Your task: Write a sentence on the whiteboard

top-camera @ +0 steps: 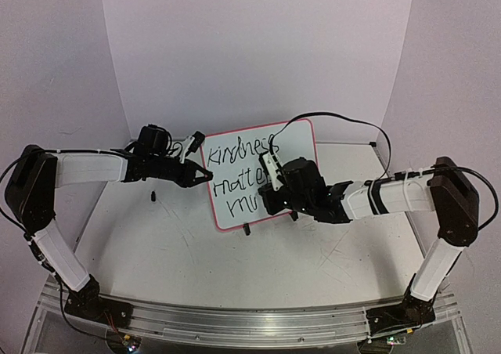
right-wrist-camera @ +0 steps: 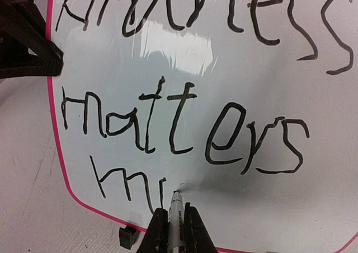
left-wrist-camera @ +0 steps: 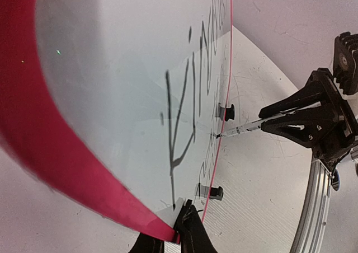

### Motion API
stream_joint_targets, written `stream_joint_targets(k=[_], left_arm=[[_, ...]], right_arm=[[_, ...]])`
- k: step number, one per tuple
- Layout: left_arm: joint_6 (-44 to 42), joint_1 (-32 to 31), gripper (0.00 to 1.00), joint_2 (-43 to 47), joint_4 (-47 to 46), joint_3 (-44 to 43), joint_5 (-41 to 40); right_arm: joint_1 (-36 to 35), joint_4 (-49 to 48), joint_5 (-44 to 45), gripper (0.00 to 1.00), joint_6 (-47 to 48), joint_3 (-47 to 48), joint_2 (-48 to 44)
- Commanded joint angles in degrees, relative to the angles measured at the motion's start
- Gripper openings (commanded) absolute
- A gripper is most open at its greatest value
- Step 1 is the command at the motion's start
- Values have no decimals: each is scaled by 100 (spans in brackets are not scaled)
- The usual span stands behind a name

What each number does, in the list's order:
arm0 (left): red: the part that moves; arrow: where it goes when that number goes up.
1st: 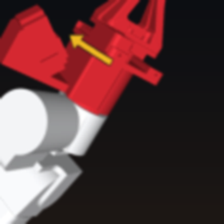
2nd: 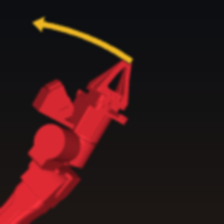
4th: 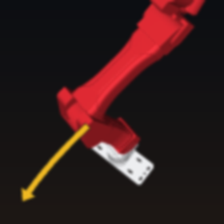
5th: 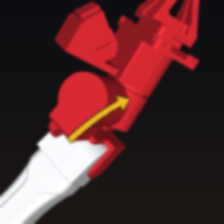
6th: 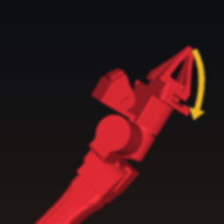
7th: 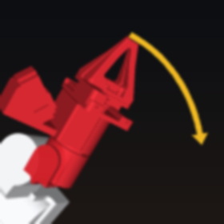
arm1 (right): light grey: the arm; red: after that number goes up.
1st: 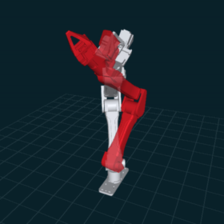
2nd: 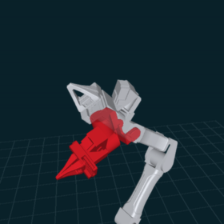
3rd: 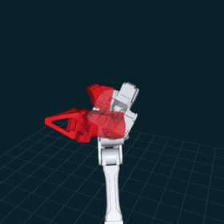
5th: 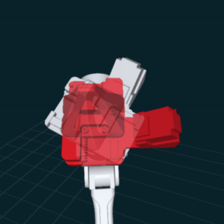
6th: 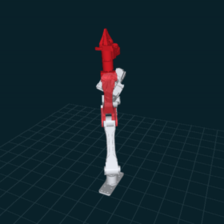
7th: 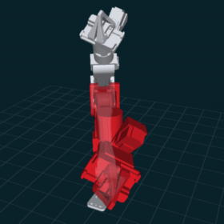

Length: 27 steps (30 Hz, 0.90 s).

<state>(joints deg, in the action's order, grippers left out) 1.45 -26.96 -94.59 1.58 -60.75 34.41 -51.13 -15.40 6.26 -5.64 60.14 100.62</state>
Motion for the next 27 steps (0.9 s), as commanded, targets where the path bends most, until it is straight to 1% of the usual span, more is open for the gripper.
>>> stream_joint_targets(k=[1, 14, 27], left_arm=[[-593, 94, 0, -160, 250, -70, -1416], [-594, 93, 0, -163, 256, -70, -1420], [-594, 90, 0, -179, 259, -95, -1424]], right_arm=[[183, -306, 476, 0, 107, 244, -167], [183, -306, 402, 0, 94, 270, -135], [156, -149, 74, 0, -181, -260, -220]])
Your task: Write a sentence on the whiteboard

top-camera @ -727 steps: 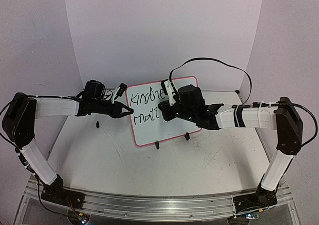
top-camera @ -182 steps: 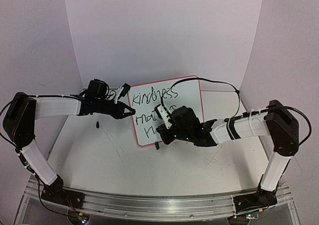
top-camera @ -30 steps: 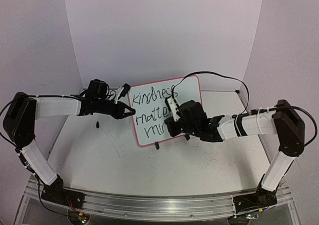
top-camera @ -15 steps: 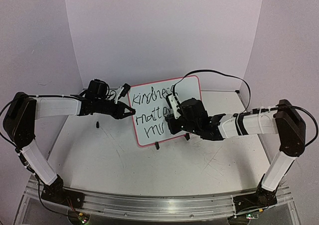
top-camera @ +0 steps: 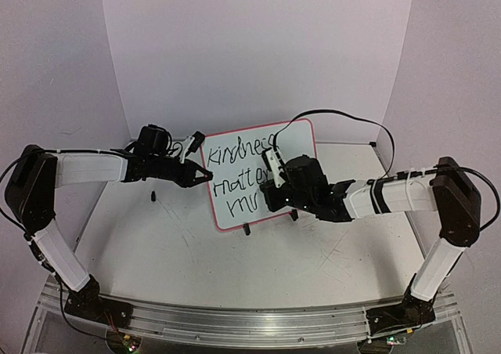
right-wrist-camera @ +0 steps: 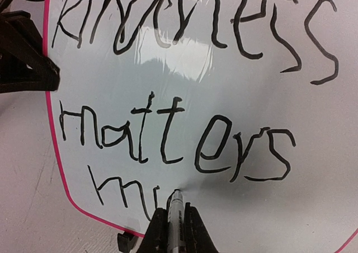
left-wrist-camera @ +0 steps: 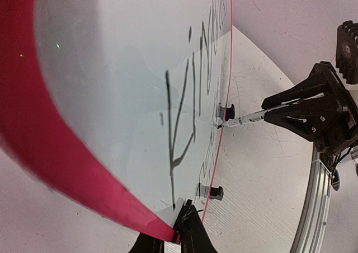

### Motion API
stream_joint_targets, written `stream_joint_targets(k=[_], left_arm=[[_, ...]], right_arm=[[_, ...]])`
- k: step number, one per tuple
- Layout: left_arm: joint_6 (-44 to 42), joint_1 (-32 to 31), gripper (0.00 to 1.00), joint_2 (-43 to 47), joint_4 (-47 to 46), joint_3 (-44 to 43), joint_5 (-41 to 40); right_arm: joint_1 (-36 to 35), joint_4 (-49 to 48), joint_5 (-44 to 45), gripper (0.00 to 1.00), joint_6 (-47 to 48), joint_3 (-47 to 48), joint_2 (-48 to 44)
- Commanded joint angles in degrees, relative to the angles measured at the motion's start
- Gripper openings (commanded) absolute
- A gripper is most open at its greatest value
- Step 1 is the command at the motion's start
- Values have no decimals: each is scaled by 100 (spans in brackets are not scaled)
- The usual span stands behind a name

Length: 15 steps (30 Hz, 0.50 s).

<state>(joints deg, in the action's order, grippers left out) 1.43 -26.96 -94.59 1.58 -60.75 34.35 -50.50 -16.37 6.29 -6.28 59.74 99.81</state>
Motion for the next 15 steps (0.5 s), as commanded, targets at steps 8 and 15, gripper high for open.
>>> stream_joint_targets(k=[8, 15], left_arm=[[-600, 93, 0, -208, 273, -125, -1415], [-604, 93, 0, -234, 274, -122, -1412]], right_arm=[[80, -19, -17, 0, -189, -466, -201], [82, 134, 173, 0, -91, -534, -555]])
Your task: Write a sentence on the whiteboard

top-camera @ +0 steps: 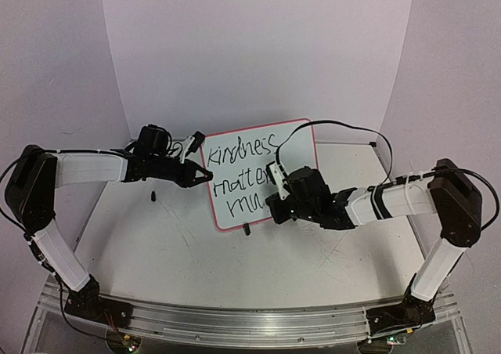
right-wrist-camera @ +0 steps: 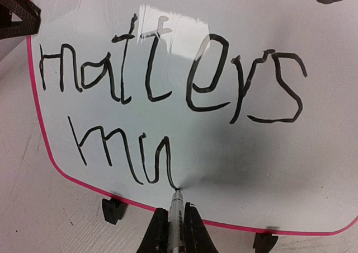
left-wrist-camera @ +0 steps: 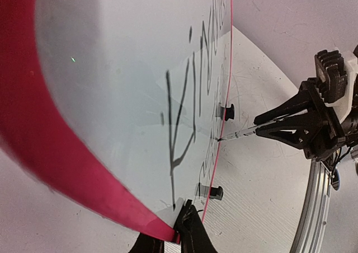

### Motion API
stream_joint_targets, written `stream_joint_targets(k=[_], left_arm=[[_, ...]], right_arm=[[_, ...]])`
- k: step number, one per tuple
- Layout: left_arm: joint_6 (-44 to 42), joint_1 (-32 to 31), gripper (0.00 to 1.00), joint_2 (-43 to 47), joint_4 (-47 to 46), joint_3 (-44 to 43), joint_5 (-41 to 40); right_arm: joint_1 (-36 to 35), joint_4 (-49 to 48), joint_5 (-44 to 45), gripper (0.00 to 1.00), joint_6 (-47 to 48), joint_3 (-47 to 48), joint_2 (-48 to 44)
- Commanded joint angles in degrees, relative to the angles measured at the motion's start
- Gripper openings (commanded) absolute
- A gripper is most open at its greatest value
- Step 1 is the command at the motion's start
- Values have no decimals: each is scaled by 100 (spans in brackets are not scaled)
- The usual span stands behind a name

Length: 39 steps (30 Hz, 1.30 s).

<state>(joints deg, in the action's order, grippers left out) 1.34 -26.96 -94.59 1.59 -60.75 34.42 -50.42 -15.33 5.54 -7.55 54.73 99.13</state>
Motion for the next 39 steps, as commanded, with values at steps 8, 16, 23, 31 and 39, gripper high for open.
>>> stream_joint_targets(k=[8, 16, 23, 31, 39], left_arm=[[-591, 94, 0, -202, 280, -118, -1414], [-583, 89, 0, -210, 289, -135, -1403], [-593, 85, 0, -212, 290, -119, -1403], [-591, 86, 0, -204, 293, -127, -1397], [-583, 83, 0, -206, 298, -127, -1390]], right_arm=[[241, -78, -82, 0, 8, 121, -668], [346, -295, 10, 0, -41, 272, -455], [356, -295, -87, 0, -18, 350, -307], [354, -304, -50, 0, 38, 407, -183], [350, -312, -136, 0, 36, 419, -107]])
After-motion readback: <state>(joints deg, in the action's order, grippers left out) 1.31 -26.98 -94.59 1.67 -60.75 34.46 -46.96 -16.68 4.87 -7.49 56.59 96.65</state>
